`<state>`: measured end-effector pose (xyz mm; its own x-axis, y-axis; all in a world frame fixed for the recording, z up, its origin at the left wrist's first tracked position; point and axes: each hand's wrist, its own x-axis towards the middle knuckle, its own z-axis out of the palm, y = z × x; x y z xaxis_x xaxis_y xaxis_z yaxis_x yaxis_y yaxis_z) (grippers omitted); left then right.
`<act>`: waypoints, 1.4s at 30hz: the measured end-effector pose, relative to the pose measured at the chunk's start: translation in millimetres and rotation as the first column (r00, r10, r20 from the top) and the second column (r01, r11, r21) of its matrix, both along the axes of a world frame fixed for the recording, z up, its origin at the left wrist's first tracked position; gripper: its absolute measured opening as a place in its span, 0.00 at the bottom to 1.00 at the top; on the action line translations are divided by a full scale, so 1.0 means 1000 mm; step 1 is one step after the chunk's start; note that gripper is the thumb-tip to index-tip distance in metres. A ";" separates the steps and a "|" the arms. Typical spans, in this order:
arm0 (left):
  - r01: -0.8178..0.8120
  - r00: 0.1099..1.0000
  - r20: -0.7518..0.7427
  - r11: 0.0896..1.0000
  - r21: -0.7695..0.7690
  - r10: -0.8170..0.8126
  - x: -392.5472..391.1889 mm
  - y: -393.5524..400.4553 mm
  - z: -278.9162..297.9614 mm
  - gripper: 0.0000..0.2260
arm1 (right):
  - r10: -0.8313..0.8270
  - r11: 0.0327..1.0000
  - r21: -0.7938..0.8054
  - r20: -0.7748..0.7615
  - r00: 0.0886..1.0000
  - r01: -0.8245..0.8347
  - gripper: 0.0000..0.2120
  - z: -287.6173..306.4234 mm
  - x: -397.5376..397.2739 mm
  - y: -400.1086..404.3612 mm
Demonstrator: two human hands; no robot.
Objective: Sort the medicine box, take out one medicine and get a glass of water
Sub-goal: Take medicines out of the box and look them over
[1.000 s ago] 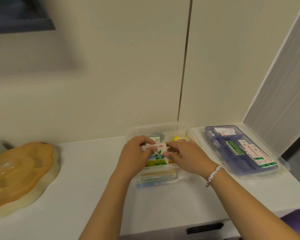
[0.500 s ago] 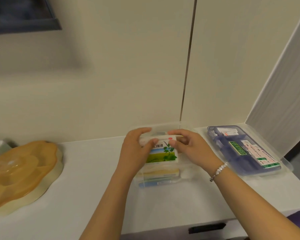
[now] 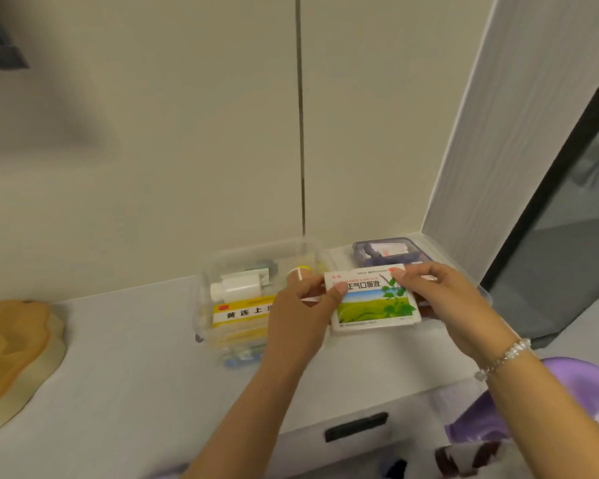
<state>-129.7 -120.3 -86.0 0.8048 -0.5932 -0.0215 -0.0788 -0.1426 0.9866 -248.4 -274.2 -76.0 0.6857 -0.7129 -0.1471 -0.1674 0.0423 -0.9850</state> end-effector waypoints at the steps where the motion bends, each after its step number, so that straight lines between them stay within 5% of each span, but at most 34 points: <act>1: 0.016 1.000 0.008 0.999 0.030 -0.017 -0.009 -0.005 -0.004 0.09 | 0.015 1.000 0.014 -0.042 0.999 -0.014 0.09 0.000 -0.009 -0.006; 9: 0.158 0.987 -0.036 0.976 0.151 -0.154 -0.051 -0.022 -0.041 0.11 | 0.094 0.995 0.004 -0.361 0.928 -0.099 0.09 -0.022 -0.047 -0.029; 15: 0.101 0.976 -0.212 0.966 0.238 -0.050 -0.049 -0.036 -0.073 0.09 | 0.026 0.985 -0.129 -0.545 0.838 -0.115 0.09 -0.055 -0.036 -0.027; 23: 0.086 0.991 -0.121 0.944 0.319 -0.049 -0.046 -0.048 -0.090 0.10 | 0.006 0.957 -0.215 -0.650 0.760 -0.192 0.15 -0.074 -0.028 -0.035; 28: 0.119 0.988 -0.128 0.946 0.302 -0.084 -0.043 -0.047 -0.084 0.06 | 0.024 0.950 -0.229 -0.623 0.782 -0.212 0.14 -0.066 -0.029 -0.037; 32: 0.079 0.993 0.057 0.951 0.299 -0.100 -0.040 -0.041 -0.069 0.17 | -0.049 0.959 -0.270 -0.469 0.882 -0.091 0.07 -0.047 -0.031 -0.030; 42: -0.054 0.861 0.507 0.999 -0.003 0.048 0.002 0.000 -0.011 0.05 | 0.068 0.958 -0.274 -0.082 0.994 -0.088 0.03 -0.013 0.012 0.017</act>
